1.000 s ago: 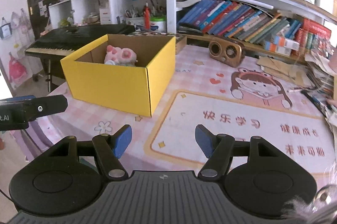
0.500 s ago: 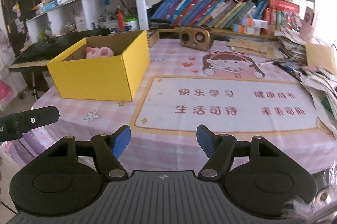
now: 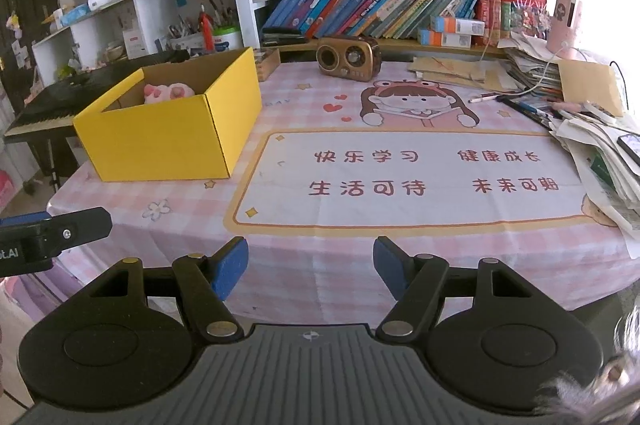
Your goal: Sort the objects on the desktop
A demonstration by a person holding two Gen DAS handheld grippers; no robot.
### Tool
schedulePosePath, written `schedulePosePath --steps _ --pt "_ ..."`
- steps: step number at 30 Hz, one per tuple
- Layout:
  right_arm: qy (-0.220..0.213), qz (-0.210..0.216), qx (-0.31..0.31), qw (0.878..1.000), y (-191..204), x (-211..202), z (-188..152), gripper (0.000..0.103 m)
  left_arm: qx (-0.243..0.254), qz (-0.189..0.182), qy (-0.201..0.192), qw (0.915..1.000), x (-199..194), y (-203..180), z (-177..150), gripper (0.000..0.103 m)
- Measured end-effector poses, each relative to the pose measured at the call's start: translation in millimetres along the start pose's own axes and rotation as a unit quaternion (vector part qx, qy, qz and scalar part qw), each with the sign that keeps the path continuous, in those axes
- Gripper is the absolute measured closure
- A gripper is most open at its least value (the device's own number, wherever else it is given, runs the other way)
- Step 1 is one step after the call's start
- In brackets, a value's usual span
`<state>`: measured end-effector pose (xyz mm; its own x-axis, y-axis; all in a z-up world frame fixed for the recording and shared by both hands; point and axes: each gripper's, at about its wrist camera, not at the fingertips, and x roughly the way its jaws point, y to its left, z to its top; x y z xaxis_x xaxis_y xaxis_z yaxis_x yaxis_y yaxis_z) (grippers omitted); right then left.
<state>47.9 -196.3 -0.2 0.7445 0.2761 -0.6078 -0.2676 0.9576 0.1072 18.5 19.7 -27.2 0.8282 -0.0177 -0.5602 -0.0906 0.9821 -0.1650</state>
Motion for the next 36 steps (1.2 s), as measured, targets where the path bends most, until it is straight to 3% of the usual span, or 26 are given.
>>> schedulePosePath --steps 7,36 --pt "0.005 -0.006 0.011 1.0 -10 1 1 0.035 -0.008 -0.018 -0.007 0.9998 0 -3 1 0.0" --pt "0.027 -0.01 0.008 1.0 -14 9 1 0.032 -0.02 -0.017 0.016 0.9995 17 -7 2 0.0"
